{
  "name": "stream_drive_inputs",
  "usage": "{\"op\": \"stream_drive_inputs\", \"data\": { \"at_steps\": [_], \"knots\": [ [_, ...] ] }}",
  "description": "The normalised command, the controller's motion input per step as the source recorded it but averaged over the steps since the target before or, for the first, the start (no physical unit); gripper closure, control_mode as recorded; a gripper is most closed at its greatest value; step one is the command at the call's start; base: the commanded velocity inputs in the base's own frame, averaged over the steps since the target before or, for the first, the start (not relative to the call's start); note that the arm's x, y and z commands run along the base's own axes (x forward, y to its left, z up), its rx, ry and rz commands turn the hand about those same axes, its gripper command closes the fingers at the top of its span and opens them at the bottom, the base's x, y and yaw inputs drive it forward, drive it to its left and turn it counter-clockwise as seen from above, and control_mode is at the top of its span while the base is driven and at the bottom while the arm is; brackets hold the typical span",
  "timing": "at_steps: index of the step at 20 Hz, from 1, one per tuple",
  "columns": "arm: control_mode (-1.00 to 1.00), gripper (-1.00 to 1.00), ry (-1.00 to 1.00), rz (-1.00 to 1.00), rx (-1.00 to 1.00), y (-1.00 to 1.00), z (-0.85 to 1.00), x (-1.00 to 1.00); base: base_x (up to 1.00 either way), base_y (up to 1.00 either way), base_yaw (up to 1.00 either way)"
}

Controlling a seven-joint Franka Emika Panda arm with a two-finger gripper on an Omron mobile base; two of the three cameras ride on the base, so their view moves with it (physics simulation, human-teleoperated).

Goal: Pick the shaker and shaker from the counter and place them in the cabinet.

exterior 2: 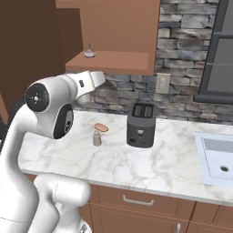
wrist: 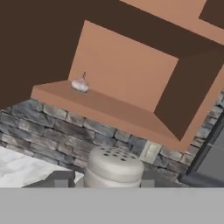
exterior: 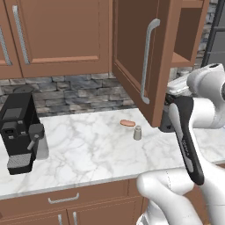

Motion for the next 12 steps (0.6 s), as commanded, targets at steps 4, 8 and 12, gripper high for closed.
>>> {"op": "stream_drive_inputs", "data": {
  "at_steps": [4, 8, 12],
  "knots": [
    [-1.00, 1.00, -0.23, 0.00, 0.09, -0.04, 0.23, -0.04, 0.00, 0.00, 0.00],
    [-1.00, 1.00, -0.19, 0.00, 0.08, 0.00, 0.35, 0.00, 0.00, 0.00, 0.00],
    [-1.00, 1.00, -0.09, 0.00, 0.07, 0.00, 0.32, 0.11, 0.00, 0.00, 0.00]
  ]
}}
